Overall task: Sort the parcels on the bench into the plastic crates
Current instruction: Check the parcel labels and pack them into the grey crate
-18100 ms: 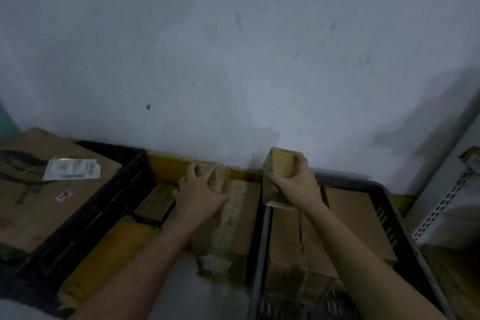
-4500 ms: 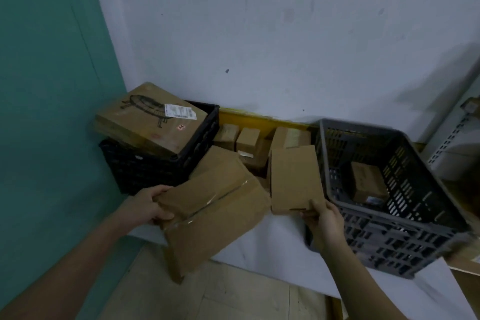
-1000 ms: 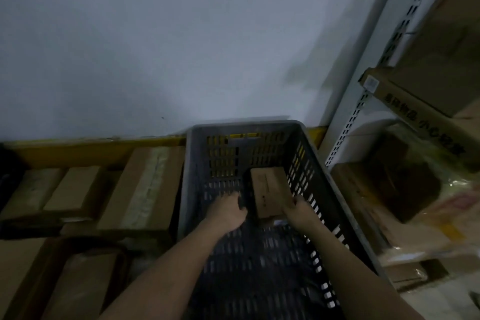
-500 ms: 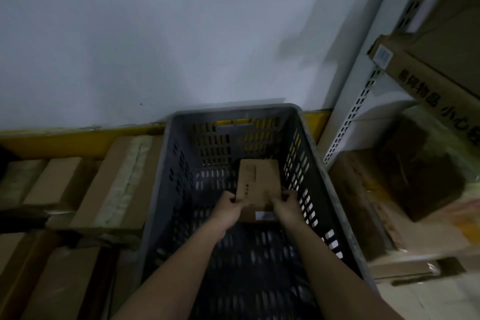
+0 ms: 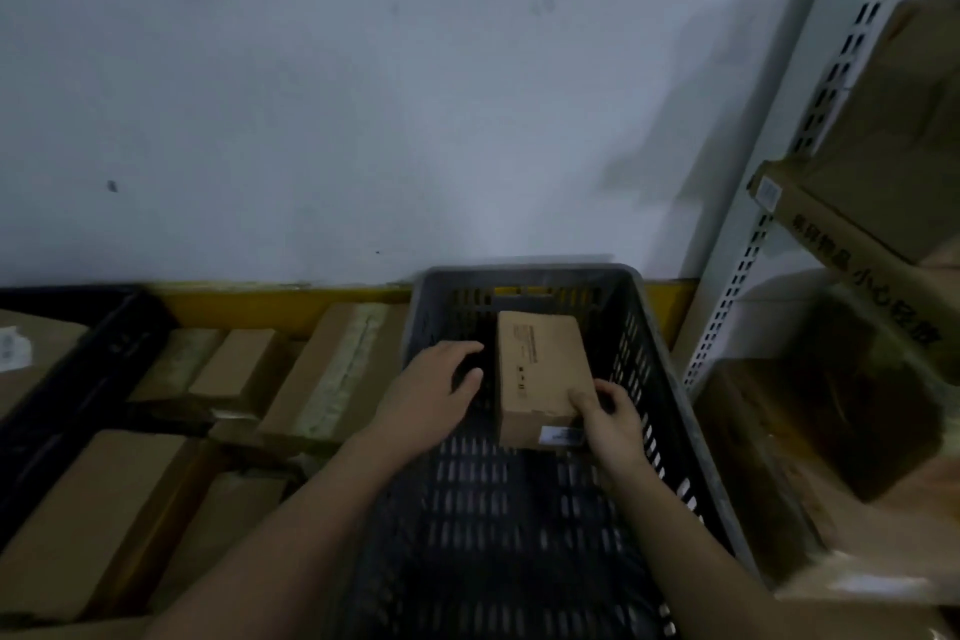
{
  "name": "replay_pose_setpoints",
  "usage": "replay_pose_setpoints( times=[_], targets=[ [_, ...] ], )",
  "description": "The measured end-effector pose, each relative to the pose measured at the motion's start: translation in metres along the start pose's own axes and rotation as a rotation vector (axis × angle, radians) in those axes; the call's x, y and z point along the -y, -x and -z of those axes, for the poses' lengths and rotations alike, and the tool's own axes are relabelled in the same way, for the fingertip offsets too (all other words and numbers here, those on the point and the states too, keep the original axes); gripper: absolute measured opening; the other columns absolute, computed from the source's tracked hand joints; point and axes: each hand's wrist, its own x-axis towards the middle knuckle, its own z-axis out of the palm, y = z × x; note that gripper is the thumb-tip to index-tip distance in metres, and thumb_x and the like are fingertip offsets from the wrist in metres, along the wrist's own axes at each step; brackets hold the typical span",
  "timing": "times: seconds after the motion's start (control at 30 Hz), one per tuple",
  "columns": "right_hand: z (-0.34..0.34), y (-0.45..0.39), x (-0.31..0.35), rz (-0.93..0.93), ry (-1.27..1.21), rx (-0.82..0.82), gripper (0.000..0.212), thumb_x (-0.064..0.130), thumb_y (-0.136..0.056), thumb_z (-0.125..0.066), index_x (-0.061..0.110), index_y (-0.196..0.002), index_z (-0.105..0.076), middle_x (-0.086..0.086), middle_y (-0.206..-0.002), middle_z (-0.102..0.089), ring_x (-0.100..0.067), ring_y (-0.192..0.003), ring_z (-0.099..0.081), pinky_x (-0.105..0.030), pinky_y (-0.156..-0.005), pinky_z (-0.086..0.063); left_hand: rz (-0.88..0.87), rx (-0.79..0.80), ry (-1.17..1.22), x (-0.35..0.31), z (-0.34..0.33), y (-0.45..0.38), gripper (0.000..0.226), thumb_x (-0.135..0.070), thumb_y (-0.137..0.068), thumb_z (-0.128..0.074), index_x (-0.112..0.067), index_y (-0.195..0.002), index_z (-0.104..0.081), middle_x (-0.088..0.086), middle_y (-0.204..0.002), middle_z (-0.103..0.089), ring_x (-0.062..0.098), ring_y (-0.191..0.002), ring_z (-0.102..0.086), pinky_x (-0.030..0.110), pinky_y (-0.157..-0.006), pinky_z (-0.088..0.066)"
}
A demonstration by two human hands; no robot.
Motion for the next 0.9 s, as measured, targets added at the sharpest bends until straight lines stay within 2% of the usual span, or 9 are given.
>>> replay_pose_setpoints(
  times=[0.1,0.27,0.33,0.4,0.5,0.63,0.77,0.9],
  targets=[
    [-0.004,0.008,0.024,0.087,0.017,-0.003,0.032,0.023,-0.094,-0.067,0.013,-0.123,-0.057,-0.012,-0.124,-0.061,-0.029,-0.111,-0.059,-0.043,-0.095,-0.051,0.0,-0.109,-0.086,0.014,0.035,0.011,0.046,-0.044,-0.103,-0.041,-0.028,-0.146,-0.044,-0.005,-0.149,-0.045,0.013,-0.138,-0.038,0.029,-0.11,-0.03],
    [-0.023,0.029,0.068,0.203,-0.015,-0.016,0.031,0.027,-0.094,-0.066,0.019,-0.122,-0.056,-0.011,-0.122,-0.061,-0.028,-0.108,-0.06,-0.047,-0.093,-0.054,0.108,-0.115,-0.37,0.049,0.072,0.026,0.055,-0.059,-0.1,-0.03,-0.031,-0.145,-0.042,-0.004,-0.15,-0.043,0.022,-0.136,-0.039,0.046,-0.107,-0.039],
    [-0.037,0.042,0.085,0.26,-0.024,-0.008,0.027,0.028,-0.094,-0.066,0.022,-0.118,-0.055,-0.009,-0.121,-0.062,-0.026,-0.106,-0.061,-0.05,-0.091,-0.056,0.14,-0.128,-0.387,0.063,0.086,0.033,0.056,-0.061,-0.098,-0.029,-0.033,-0.143,-0.044,-0.004,-0.147,-0.046,0.024,-0.132,-0.041,0.05,-0.105,-0.04],
    [-0.054,0.057,0.097,0.303,-0.025,0.006,0.026,0.028,-0.095,-0.065,0.021,-0.118,-0.054,-0.005,-0.118,-0.06,-0.023,-0.106,-0.059,-0.049,-0.089,-0.056,0.17,-0.14,-0.375,0.074,0.099,0.042,0.055,-0.06,-0.098,-0.031,-0.03,-0.144,-0.044,0.0,-0.143,-0.049,0.026,-0.13,-0.042,0.048,-0.107,-0.039],
    [-0.09,0.082,0.104,0.342,-0.021,0.052,0.027,0.027,-0.096,-0.064,0.019,-0.119,-0.054,-0.004,-0.118,-0.059,-0.024,-0.11,-0.058,-0.049,-0.096,-0.053,0.179,-0.162,-0.42,0.092,0.117,0.062,0.056,-0.059,-0.099,-0.031,-0.029,-0.145,-0.043,0.0,-0.14,-0.05,0.024,-0.129,-0.042,0.041,-0.105,-0.038],
    [-0.149,0.123,0.099,0.35,-0.029,0.091,0.029,0.028,-0.096,-0.063,0.019,-0.122,-0.054,-0.003,-0.118,-0.06,-0.022,-0.107,-0.059,-0.044,-0.091,-0.055,0.191,-0.153,-0.457,0.132,0.142,0.097,0.054,-0.06,-0.099,-0.03,-0.032,-0.141,-0.046,-0.002,-0.138,-0.051,0.023,-0.129,-0.042,0.043,-0.105,-0.038],
    [-0.204,0.17,0.08,0.291,-0.063,0.13,0.025,0.029,-0.095,-0.064,0.022,-0.116,-0.054,-0.001,-0.114,-0.062,-0.024,-0.103,-0.061,-0.055,-0.088,-0.056,0.201,-0.135,-0.432,0.173,0.163,0.139,0.053,-0.055,-0.102,-0.032,-0.029,-0.147,-0.042,-0.001,-0.149,-0.043,0.022,-0.136,-0.038,0.041,-0.105,-0.035],
    [-0.242,0.218,0.056,0.301,-0.016,0.129,0.031,0.029,-0.097,-0.061,0.018,-0.125,-0.053,0.009,-0.101,-0.057,-0.01,-0.092,-0.057,-0.041,-0.086,-0.056,0.23,-0.099,-0.338,0.214,0.175,0.179,0.054,-0.058,-0.101,-0.03,-0.03,-0.144,-0.045,-0.002,-0.149,-0.044,0.022,-0.136,-0.039,0.047,-0.11,-0.034]
  ],
)
